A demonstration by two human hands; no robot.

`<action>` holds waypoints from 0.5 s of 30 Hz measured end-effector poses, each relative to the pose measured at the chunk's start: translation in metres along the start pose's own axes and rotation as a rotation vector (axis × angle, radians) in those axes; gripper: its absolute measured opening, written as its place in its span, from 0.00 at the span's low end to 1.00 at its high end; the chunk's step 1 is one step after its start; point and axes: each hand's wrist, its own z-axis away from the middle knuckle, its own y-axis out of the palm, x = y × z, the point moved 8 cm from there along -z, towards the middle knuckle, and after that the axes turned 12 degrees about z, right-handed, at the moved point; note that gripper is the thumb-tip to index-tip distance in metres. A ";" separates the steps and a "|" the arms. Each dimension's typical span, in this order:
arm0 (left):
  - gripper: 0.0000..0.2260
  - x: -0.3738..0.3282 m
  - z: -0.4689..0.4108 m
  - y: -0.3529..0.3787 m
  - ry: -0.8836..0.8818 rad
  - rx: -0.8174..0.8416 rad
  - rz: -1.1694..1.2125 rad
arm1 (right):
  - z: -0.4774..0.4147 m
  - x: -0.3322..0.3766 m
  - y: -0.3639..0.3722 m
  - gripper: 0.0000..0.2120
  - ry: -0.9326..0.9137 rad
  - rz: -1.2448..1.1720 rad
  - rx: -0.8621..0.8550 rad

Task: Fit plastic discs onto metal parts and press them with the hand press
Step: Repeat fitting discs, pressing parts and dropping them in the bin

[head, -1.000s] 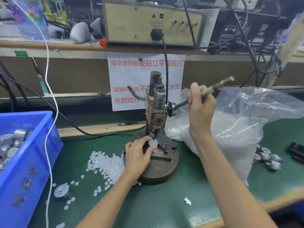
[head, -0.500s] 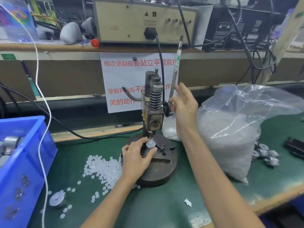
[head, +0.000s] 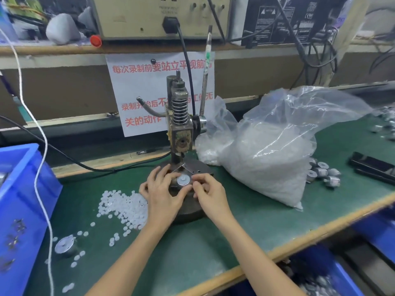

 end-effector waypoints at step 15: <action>0.12 -0.156 0.123 0.133 0.133 0.523 0.359 | 0.123 -0.106 -0.159 0.07 0.304 -0.464 -0.095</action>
